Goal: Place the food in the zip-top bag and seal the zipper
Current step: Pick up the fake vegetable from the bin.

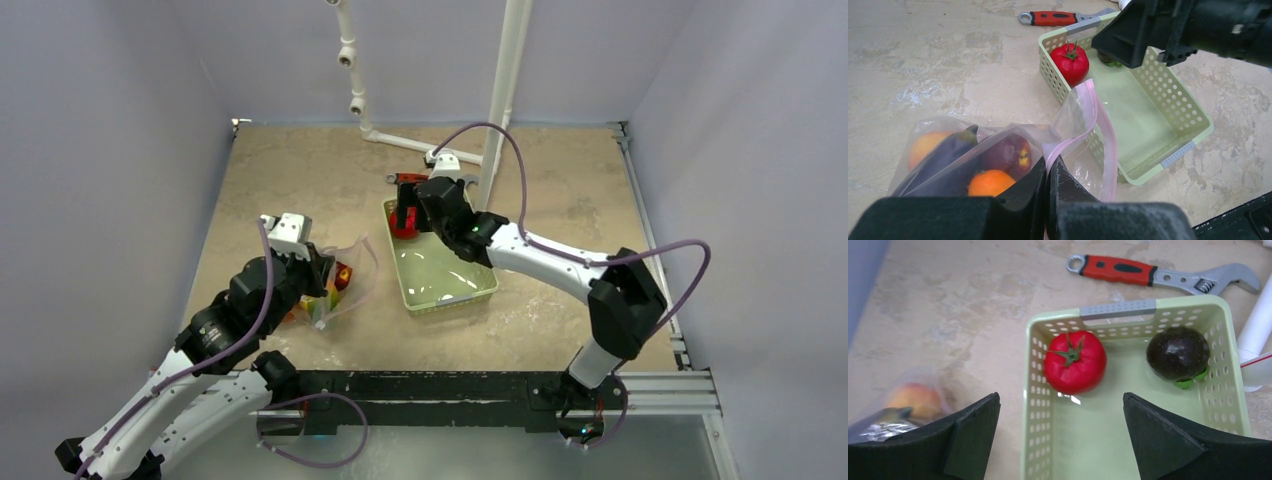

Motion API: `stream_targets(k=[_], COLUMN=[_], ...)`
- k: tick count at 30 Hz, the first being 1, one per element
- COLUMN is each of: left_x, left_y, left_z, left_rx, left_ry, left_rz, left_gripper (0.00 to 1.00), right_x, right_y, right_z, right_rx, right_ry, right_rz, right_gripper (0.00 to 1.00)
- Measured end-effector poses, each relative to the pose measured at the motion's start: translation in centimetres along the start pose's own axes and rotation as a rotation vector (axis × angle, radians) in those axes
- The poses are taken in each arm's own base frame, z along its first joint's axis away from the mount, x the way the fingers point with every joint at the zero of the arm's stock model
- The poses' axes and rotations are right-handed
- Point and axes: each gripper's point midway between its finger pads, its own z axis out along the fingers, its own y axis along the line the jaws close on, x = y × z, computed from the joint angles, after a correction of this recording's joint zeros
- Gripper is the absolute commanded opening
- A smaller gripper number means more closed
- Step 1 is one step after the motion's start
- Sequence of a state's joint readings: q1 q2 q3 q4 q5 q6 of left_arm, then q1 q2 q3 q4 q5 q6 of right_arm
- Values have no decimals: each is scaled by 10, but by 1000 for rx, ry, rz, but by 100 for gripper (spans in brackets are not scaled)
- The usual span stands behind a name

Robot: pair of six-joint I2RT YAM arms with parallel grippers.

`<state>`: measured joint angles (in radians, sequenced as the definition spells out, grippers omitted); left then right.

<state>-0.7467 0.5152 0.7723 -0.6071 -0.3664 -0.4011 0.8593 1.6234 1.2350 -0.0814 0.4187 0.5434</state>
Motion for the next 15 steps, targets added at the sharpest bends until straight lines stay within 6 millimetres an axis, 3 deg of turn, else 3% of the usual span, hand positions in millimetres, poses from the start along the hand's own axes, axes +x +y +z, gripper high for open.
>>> stream_targets(k=[6,15], left_x=[0,-4], left_y=[-1,0], left_z=[0,-5], left_rx=[4,13], left_ry=[0,-23], left_rz=[0,-10], left_gripper=[0,0], right_x=[32,41], right_y=[-19,-14], right_z=[40,74], right_rx=[62,64], right_ry=[81,103], right_rz=[-44,-39], right_gripper=[99,99])
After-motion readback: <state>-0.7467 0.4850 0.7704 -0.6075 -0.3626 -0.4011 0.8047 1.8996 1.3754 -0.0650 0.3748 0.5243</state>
